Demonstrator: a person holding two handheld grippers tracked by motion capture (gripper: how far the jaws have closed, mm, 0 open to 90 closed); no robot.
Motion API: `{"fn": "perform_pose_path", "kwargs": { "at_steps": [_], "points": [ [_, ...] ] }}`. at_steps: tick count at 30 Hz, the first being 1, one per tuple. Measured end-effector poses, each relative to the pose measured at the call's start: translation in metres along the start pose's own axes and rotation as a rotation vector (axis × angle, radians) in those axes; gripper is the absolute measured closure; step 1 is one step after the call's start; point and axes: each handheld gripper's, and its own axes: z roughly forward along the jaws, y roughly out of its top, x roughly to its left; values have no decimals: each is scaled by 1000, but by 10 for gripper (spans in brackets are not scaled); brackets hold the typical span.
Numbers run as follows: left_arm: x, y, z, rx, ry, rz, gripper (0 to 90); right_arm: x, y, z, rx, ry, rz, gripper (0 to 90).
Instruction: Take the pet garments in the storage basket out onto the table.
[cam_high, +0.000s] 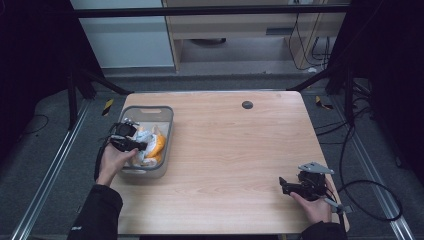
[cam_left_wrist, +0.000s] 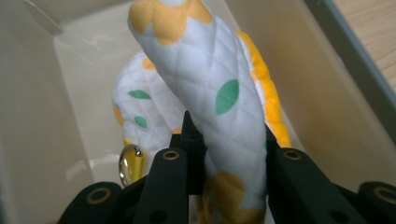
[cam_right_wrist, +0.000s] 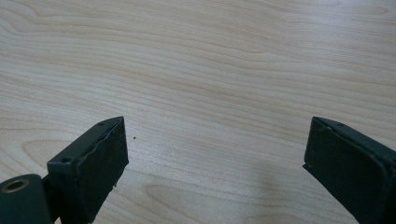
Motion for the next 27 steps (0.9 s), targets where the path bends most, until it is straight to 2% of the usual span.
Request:
{"fn": "perform_pose_path", "kwargs": {
  "at_steps": [8,17,18,27],
  "points": [
    [0,8,-34,-85,9,-1,745,0,0,0,-2,0,0,62],
    [-6,14,-70,-167,15,37,747,0,0,0,-3,-2,2,62],
    [-6,14,-70,-167,15,37,747,0,0,0,-3,-2,2,62],
    [-21,23,-102,-234,0,83,748,0,0,0,-5,-4,3,61]
  ]
}}
